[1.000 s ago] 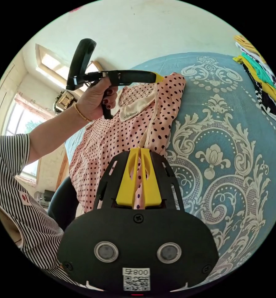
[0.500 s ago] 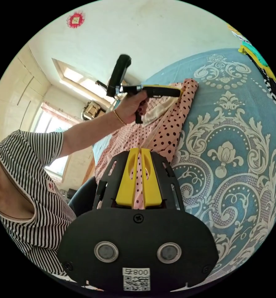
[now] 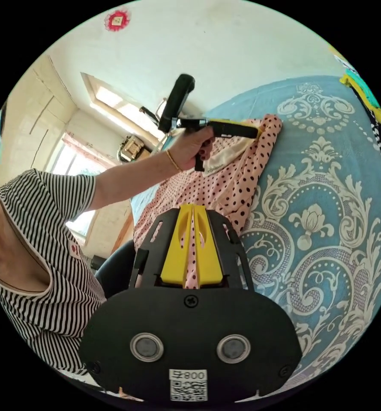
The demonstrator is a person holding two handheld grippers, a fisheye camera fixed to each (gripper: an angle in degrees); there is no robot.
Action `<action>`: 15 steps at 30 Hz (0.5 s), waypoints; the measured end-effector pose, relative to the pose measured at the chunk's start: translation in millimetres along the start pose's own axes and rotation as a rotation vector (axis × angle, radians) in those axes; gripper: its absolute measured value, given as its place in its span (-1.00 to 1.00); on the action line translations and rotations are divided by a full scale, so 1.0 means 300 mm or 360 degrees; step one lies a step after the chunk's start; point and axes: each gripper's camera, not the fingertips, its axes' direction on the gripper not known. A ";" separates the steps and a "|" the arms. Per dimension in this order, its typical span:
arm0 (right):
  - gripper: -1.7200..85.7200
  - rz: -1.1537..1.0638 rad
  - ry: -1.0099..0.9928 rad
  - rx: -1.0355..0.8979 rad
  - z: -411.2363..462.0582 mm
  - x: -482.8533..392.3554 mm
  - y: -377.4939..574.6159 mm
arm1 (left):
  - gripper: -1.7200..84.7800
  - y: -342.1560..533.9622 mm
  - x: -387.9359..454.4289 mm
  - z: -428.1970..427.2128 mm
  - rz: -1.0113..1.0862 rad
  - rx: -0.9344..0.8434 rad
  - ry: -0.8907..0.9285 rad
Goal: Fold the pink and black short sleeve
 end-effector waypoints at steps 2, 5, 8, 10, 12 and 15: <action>-0.94 0.0022 -0.0021 0.0159 -0.041 0.014 0.008 | -0.95 0.017 -0.004 -0.002 -0.0007 0.0020 -0.0001; -0.95 0.0171 0.0088 0.0136 -0.025 0.065 0.004 | -0.95 0.054 -0.005 -0.030 0.0010 0.0124 0.0028; -0.96 0.0260 0.0214 0.0010 0.016 0.093 -0.017 | -0.95 0.076 -0.006 -0.046 0.0028 0.0229 0.0045; -0.96 0.0267 0.0213 0.0025 0.014 0.095 -0.025 | -0.95 0.075 -0.012 -0.028 0.0025 0.0234 0.0046; -0.96 0.0298 0.0198 0.0033 0.010 0.108 -0.031 | -0.95 0.063 -0.026 0.040 0.0014 0.0140 0.0072; -0.96 0.0324 0.0160 0.0053 -0.001 0.122 -0.036 | -0.95 0.072 -0.038 0.114 0.0033 0.0073 0.0065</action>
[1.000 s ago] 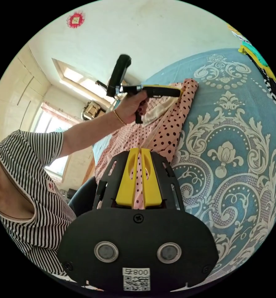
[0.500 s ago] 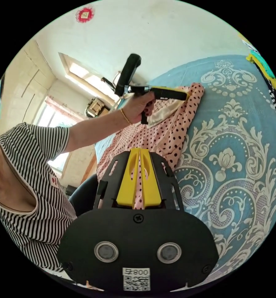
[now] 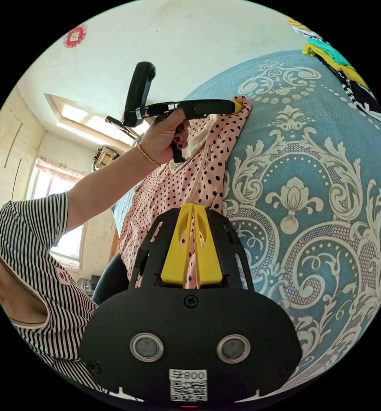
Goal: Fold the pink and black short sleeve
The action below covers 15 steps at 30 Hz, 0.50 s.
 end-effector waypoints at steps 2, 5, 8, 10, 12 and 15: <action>-0.96 0.0005 -0.0004 -0.0002 -0.003 0.000 -0.008 | -0.95 0.015 -0.008 0.006 -0.0015 -0.0016 0.0010; -0.96 0.0012 -0.0012 -0.0004 -0.012 -0.003 -0.021 | -0.95 0.073 -0.009 -0.024 0.0004 0.0057 -0.0011; -0.96 0.0023 -0.0019 0.0003 -0.022 -0.009 -0.033 | -0.95 0.157 -0.006 -0.069 0.0034 0.0112 0.0034; -0.96 0.0022 -0.0013 0.0002 -0.027 -0.018 -0.043 | -0.95 0.219 0.008 -0.081 0.0065 0.0117 0.0071; -0.96 0.0026 -0.0008 0.0001 -0.033 -0.030 -0.057 | -0.95 0.287 0.034 -0.043 0.0144 0.0011 0.0107; -0.96 0.0049 -0.0014 0.0012 -0.042 -0.044 -0.075 | -0.95 0.347 0.051 0.038 0.0216 -0.0102 0.0022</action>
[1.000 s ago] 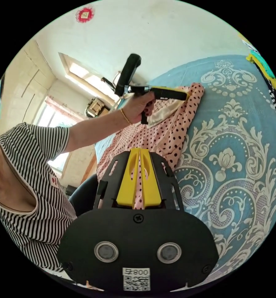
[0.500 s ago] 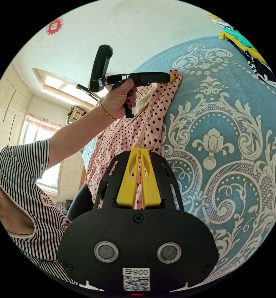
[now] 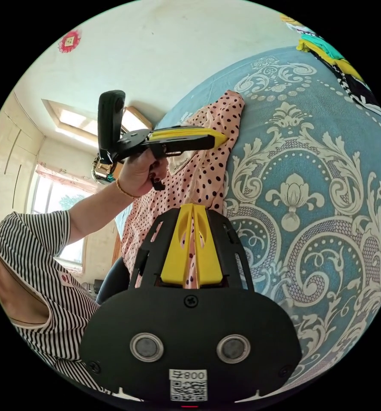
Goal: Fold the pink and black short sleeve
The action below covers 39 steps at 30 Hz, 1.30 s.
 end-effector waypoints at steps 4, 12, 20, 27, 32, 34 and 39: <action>-0.96 0.0008 0.0016 0.0005 -0.011 -0.032 -0.019 | -0.95 0.065 -0.016 -0.007 -0.0056 0.0054 0.0077; -0.96 -0.0011 -0.0074 0.0258 -0.120 -0.144 -0.040 | -0.95 0.278 0.016 0.069 -0.0012 0.0019 0.0107; -0.96 0.0032 0.0101 0.0068 -0.040 -0.246 -0.140 | -0.95 0.606 -0.037 -0.047 -0.0201 0.0212 0.0205; -0.93 -0.0205 0.0163 0.0195 -0.053 -0.539 -0.206 | -0.92 1.284 -0.221 -0.218 -0.0916 0.0300 -0.0038; -0.89 -0.0447 0.0113 -0.0082 0.175 -0.828 -0.413 | -0.83 1.722 -0.349 -0.269 -0.1437 0.0367 -0.0087; -0.88 -0.0570 0.0085 -0.0161 0.270 -0.947 -0.515 | -0.80 1.834 -0.391 -0.265 -0.1567 0.0429 -0.0026; -0.83 -0.0836 0.0194 -0.0337 0.580 -1.278 -0.867 | -0.77 1.980 -0.466 -0.200 -0.1630 0.0451 0.0039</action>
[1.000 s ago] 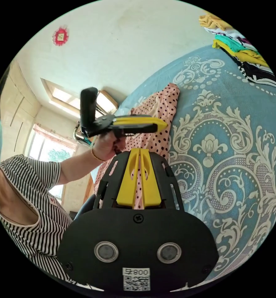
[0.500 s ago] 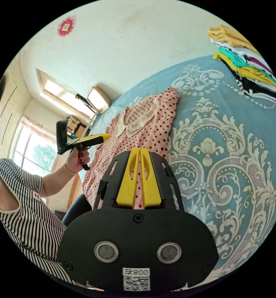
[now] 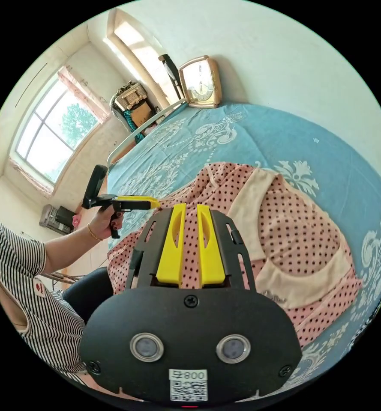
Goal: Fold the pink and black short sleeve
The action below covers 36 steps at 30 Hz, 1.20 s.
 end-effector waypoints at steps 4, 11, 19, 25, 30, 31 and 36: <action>-0.81 -0.0054 0.0109 -0.0144 0.162 -0.027 -0.322 | -0.78 0.028 -0.038 0.031 0.0041 -0.0010 0.0001; -0.79 -0.0130 0.0331 -0.0424 0.461 -0.103 -0.758 | -0.83 0.116 -0.066 0.041 0.0139 -0.0007 -0.0034; -0.90 -0.0171 0.0650 -0.0581 0.657 -0.142 -0.906 | -0.88 0.215 -0.036 0.045 0.0261 0.0006 -0.0087; -0.93 -0.0145 0.0543 -0.0494 0.605 -0.075 -0.927 | -0.89 0.286 0.035 0.012 0.0380 0.0093 -0.0186; -0.93 0.0042 -0.0086 -0.0086 0.327 0.113 -0.861 | -0.89 0.374 0.159 -0.054 0.0630 0.0284 -0.0318; -0.93 0.0063 -0.0166 -0.0050 0.295 0.141 -0.843 | -0.90 0.385 0.176 -0.057 0.0665 0.0297 -0.0341; -0.91 0.0258 -0.0409 0.0086 0.105 0.377 -0.636 | -0.90 0.491 0.347 -0.014 0.1029 0.0261 -0.0580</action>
